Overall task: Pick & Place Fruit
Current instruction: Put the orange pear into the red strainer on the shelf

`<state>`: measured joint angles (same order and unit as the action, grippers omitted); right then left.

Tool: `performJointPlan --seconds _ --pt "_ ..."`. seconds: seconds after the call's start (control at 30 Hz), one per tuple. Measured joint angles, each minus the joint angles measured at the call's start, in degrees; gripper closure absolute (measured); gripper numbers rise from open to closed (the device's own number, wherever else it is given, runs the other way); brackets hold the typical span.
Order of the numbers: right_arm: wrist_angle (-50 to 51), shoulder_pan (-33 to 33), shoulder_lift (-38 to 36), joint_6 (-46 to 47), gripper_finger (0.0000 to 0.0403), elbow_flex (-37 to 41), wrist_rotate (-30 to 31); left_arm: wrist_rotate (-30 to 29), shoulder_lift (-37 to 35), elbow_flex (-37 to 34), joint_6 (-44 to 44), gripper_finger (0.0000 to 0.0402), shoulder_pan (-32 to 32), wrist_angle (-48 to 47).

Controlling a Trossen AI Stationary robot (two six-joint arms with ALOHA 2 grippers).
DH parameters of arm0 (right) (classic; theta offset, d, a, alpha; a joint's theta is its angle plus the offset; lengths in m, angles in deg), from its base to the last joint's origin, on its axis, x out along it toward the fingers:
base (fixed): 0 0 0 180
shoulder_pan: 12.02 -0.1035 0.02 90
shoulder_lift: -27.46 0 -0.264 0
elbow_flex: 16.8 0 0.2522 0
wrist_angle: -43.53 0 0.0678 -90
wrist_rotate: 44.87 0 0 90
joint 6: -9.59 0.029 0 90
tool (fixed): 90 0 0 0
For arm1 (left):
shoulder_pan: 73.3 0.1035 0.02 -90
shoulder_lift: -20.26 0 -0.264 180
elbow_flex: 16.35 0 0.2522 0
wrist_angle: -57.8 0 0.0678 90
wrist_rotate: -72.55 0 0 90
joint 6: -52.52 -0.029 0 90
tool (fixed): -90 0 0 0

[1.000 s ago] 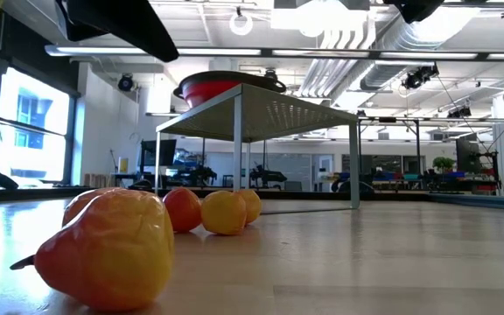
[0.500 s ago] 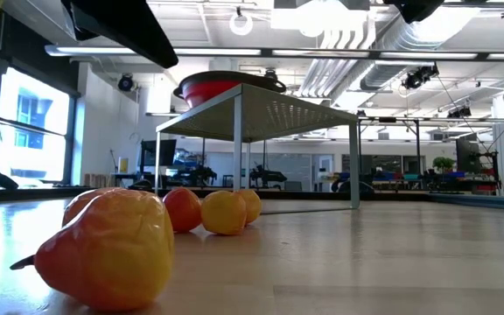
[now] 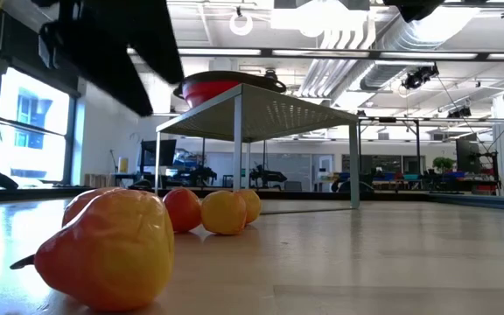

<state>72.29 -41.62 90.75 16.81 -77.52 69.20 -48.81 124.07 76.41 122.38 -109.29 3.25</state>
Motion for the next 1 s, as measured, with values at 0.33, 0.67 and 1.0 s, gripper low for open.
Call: performJointPlan --seconds 0.33,0.67,1.0 --pt "0.30 0.00 0.00 0.00 0.0401 0.00 0.01 0.86 6.18 -0.04 0.56 0.0107 0.00 2.84" --pt "0.28 -0.01 0.00 0.00 0.0401 0.00 0.02 0.33 11.18 0.04 3.43 0.0107 0.02 3.83" --pt "0.26 0.46 0.00 0.00 0.0401 0.00 0.00 -0.70 13.71 0.02 4.40 0.0107 0.62 4.56"
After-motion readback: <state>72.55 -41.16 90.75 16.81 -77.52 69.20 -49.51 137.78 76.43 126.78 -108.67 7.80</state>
